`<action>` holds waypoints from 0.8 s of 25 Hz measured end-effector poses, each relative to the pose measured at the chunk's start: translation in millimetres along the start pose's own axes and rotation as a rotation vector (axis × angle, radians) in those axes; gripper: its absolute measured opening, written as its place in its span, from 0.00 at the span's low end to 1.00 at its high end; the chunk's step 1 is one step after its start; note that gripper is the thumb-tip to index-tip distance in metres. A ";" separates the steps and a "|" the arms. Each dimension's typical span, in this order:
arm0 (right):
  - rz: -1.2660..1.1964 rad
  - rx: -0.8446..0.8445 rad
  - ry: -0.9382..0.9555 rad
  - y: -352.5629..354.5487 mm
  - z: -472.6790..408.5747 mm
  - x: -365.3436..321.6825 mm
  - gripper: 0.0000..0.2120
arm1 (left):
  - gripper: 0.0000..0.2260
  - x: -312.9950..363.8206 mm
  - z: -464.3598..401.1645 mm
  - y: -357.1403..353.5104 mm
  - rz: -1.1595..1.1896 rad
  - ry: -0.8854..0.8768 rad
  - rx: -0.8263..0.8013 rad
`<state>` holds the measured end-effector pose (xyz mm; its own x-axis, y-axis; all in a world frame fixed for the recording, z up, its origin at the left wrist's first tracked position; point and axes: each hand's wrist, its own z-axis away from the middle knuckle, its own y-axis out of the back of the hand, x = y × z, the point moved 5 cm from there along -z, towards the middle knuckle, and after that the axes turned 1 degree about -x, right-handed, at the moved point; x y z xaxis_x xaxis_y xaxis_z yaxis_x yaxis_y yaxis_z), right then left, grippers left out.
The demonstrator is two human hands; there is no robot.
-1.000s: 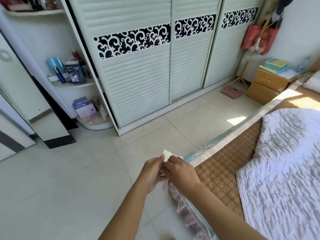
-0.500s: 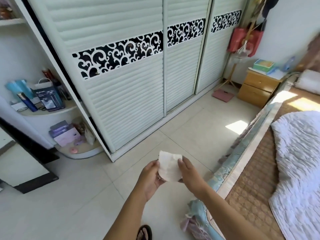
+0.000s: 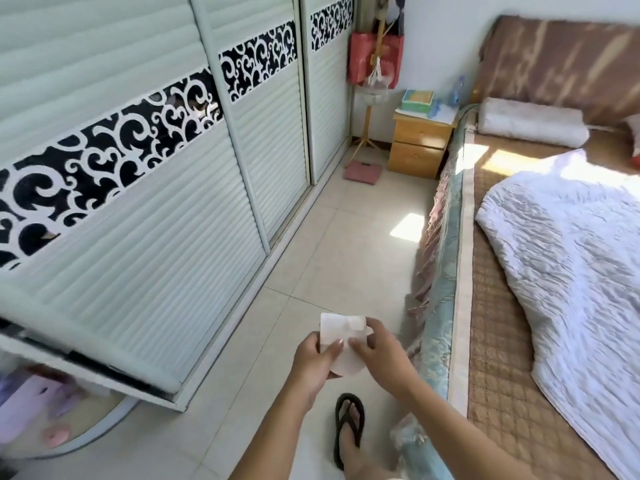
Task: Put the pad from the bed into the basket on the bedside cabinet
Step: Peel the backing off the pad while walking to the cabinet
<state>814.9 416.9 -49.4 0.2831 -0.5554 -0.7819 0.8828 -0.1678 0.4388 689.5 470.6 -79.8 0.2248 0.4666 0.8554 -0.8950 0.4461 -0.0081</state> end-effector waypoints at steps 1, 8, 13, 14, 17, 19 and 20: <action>0.028 -0.014 -0.021 7.8 -18.5 -3.0 0.19 | 0.05 8.4 -19.5 0.9 -0.006 0.003 0.003; 0.513 -0.112 -0.044 90.5 -161.0 -31.3 0.24 | 0.06 92.2 -179.0 -15.0 -0.007 0.068 -0.055; 0.669 -0.071 -0.058 160.9 -256.9 -64.0 0.20 | 0.08 166.5 -291.2 -46.7 -0.031 0.076 -0.126; 0.686 -0.070 -0.064 173.7 -275.8 -69.6 0.21 | 0.07 179.7 -311.2 -55.3 -0.031 0.083 -0.131; 0.697 -0.076 -0.088 206.4 -326.6 -81.1 0.23 | 0.05 209.8 -362.0 -80.3 -0.020 0.109 -0.167; 0.673 -0.076 -0.106 226.8 -365.4 -84.2 0.25 | 0.05 227.9 -402.1 -93.4 -0.024 0.129 -0.176; 0.663 -0.075 -0.125 237.8 -386.0 -85.1 0.26 | 0.06 237.0 -424.9 -99.3 -0.026 0.138 -0.171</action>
<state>1145.4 738.7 -49.5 0.7320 -0.6120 -0.2994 0.5625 0.2950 0.7723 995.4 861.4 -96.3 0.3086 0.5481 0.7774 -0.8122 0.5773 -0.0846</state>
